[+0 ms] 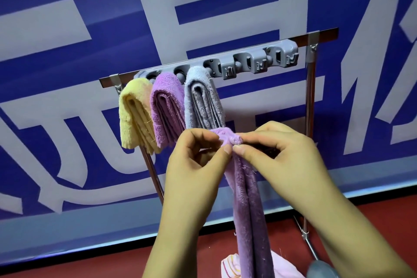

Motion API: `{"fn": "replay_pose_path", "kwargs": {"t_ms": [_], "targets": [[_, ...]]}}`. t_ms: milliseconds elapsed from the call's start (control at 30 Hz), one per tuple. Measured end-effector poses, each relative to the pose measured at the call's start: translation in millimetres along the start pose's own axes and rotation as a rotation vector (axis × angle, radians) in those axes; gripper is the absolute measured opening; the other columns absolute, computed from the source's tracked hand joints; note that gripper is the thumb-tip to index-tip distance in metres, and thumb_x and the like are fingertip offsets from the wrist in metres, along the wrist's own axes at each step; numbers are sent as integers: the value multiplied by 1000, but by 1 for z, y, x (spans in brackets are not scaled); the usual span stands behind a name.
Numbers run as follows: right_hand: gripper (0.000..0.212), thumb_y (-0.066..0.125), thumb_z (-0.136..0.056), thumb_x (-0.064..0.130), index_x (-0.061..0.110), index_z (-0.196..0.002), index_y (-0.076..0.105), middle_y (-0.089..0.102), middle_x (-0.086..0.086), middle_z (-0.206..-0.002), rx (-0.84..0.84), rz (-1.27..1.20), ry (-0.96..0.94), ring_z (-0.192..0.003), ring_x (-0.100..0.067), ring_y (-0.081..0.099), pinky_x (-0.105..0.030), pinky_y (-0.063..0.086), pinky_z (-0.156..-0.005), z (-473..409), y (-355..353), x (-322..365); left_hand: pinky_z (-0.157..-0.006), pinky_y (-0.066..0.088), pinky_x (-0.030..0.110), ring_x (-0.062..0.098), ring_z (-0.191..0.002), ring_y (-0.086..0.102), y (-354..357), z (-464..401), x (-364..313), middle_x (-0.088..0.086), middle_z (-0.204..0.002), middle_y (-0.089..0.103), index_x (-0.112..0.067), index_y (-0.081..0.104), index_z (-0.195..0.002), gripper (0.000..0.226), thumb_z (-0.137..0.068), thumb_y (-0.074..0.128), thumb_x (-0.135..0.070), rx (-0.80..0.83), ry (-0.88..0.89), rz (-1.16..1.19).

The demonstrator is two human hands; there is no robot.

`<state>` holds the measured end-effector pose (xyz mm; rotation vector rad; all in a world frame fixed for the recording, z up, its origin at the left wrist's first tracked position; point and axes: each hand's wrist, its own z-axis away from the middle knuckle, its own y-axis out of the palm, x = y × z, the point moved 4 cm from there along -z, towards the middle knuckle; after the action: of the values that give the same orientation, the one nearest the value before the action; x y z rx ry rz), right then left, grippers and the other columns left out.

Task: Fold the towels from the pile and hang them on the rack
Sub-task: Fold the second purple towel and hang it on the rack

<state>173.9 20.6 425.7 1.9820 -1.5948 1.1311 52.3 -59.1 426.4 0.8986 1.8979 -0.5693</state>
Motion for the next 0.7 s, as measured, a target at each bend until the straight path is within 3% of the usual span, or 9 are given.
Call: {"fn": "replay_pose_path", "kwargs": {"t_ms": [167, 300, 533, 700], "targets": [[20, 74, -76, 17, 30, -91, 74, 64, 7, -80, 1, 25, -23, -81, -5, 60, -12, 46, -67, 1, 0, 1, -85, 56, 50, 20, -76, 67, 0, 2, -5, 2, -80, 70, -20, 62, -75, 24, -79, 73, 1, -19, 3, 2], [20, 73, -78, 20, 33, -92, 74, 62, 10, -79, 15, 78, -64, -81, -5, 60, -12, 45, -67, 1, -2, 3, -84, 56, 47, 19, -77, 69, 0, 5, -7, 4, -82, 72, -18, 63, -76, 23, -80, 69, 4, -24, 15, 17], [25, 69, -70, 34, 28, -94, 73, 59, 7, -75, -91, 164, -125, -71, -10, 57, -13, 46, -62, 5, -2, 4, -78, 58, 30, 18, -80, 70, 5, 8, -10, 0, -82, 73, -27, 69, -78, 11, -74, 65, -18, 44, 3, 135], [19, 72, -75, 26, 24, -95, 73, 57, 8, -76, -154, 263, -138, -73, -9, 55, -14, 46, -64, 6, -1, -2, -79, 56, 26, 24, -96, 70, 6, 11, -10, 5, -94, 74, -27, 71, -83, 12, -76, 63, -22, 107, -10, 188]]}}
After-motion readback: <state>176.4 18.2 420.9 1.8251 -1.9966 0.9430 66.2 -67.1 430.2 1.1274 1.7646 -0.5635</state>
